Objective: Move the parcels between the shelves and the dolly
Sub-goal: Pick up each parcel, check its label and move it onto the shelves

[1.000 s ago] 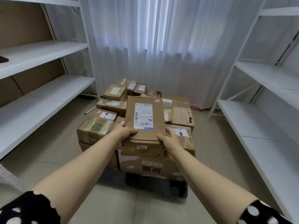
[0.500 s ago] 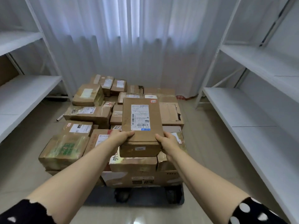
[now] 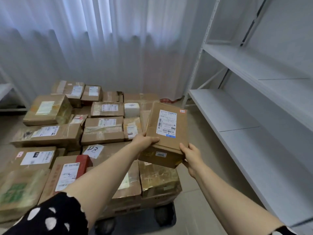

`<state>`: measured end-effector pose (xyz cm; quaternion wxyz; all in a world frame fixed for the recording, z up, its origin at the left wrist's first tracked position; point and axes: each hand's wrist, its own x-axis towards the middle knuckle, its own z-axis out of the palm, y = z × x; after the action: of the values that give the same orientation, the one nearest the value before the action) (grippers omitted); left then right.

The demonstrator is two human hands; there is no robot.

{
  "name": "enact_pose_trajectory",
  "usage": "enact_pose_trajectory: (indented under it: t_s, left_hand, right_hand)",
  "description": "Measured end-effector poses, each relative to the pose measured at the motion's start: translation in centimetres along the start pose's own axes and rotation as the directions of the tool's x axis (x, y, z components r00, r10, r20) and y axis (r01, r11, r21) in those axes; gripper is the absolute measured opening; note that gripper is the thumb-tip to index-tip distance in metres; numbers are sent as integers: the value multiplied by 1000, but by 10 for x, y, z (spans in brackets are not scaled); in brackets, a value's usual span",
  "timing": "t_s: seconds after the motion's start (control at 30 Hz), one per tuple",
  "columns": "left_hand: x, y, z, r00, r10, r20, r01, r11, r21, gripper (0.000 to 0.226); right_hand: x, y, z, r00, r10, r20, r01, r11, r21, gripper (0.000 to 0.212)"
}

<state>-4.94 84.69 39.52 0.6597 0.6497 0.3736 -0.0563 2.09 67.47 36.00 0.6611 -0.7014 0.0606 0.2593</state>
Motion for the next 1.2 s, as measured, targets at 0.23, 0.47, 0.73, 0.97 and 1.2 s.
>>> enact_pose_trajectory:
  t_s: [0.23,0.47,0.73,0.97,1.2]
  left_hand:
    - [48,42,122,999,22,-34,-23,999,-44,46]
    - [94,84,243,999,35,-14,-35,999,10,53]
    - [174,135,288,995,4,-96,4,997,82,67]
    - [290,187,290,996,-13,-87,19,997,71,57]
    - [387,236,235,981,-130,-145,130,991,-5,66]
  right_hand:
    - [76,-28,-112,996,-19,89,17,1000,20,43]
    - [143,-72,-226,997,9,82,-11,1000,27,35]
    - [232,-110,-251,997,-19,79,14,997,72,48]
    - [346,-154,-228,998,52,47,-52,999,6,60]
    - [469,-197,-151,987,128,99,-131,991,28,53]
